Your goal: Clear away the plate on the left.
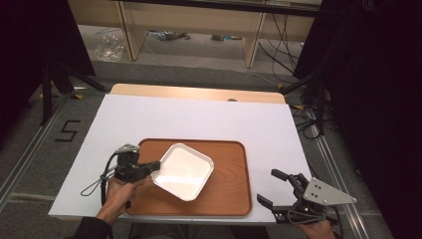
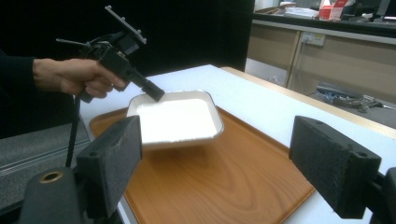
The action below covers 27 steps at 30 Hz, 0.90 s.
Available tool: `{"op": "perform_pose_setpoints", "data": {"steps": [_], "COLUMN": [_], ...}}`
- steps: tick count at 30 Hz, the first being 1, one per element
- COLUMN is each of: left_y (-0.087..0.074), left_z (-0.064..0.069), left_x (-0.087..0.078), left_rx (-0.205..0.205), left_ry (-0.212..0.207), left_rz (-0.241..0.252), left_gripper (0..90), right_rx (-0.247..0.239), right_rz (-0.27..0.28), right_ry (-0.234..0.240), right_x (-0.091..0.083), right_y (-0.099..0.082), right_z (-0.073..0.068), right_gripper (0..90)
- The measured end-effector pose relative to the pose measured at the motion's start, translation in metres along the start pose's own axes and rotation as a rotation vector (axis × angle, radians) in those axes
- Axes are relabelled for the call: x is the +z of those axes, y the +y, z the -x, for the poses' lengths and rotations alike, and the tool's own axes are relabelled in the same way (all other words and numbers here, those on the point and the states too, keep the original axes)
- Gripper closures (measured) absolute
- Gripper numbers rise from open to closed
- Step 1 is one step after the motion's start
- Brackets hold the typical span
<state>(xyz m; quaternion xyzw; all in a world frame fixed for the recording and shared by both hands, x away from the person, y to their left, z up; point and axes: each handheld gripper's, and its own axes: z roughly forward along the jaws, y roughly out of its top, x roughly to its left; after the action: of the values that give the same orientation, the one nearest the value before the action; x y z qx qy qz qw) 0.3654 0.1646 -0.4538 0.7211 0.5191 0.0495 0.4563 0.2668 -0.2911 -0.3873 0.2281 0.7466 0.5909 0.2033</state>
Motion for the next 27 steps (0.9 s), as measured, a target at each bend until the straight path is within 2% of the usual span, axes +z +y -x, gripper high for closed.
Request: {"op": "perform_pose_setpoints", "data": {"steps": [3,4,5,6,7,8,13,15,17,18,20,23,26,27], "left_y": [-0.002,-0.002,-0.004,-0.004,-0.004,-0.005,-0.009,-0.011,-0.012,-0.015,-0.016,-0.018,-0.020,-0.020], "left_z": [0.004,0.004,0.007,0.006,0.006,0.008,0.010,0.012,0.013,0.014,0.016,0.019,0.022,0.022], "left_x": [0.006,0.008,0.011,0.011,0.011,0.014,0.019,0.024,0.026,0.029,0.031,0.035,0.036,0.036], "left_rx": [0.009,0.039,0.014,0.037,0.037,0.020,0.050,0.046,0.054,0.036,0.027,0.047,0.082,0.082], "left_ry": [-0.009,-0.004,0.004,0.007,0.007,0.008,0.009,0.016,0.021,0.012,0.006,0.007,0.030,0.030], "left_rz": [-0.018,-0.044,-0.027,-0.046,-0.046,-0.038,-0.071,-0.075,-0.085,-0.090,-0.096,-0.109,-0.149,-0.149], "left_gripper": [88.5,88.4,88.4,88.4,88.4,88.4,88.4,88.4,88.3,88.2,88.1,87.9,87.1,86.9], "right_rx": [-0.004,-0.004,0.001,0.007,0.007,-0.002,-0.009,0.001,-0.007,-0.011,-0.005,-0.007,-0.002,-0.005], "right_rz": [0.008,0.004,0.009,-0.009,-0.009,-0.002,-0.005,0.008,-0.003,-0.007,0.001,-0.009,0.008,0.000], "right_ry": [-0.002,-0.009,0.000,-0.006,-0.006,-0.005,-0.007,0.003,-0.009,0.002,-0.004,0.000,0.004,0.001], "right_x": [0.000,-0.001,0.000,0.000,0.000,-0.001,-0.001,0.000,0.000,-0.001,-0.001,-0.001,0.000,0.000], "right_y": [0.000,0.000,0.000,0.000,0.000,0.000,0.000,0.000,0.000,0.000,0.000,0.000,0.000,0.000], "right_z": [-0.001,0.000,0.000,-0.001,-0.001,-0.001,-0.001,-0.001,-0.001,-0.001,-0.001,-0.001,-0.001,-0.001], "right_gripper": [18.2,18.2,18.2,18.2,18.2,18.2,18.2,18.2,18.2,18.2,18.2,18.2,18.2,18.2]}}
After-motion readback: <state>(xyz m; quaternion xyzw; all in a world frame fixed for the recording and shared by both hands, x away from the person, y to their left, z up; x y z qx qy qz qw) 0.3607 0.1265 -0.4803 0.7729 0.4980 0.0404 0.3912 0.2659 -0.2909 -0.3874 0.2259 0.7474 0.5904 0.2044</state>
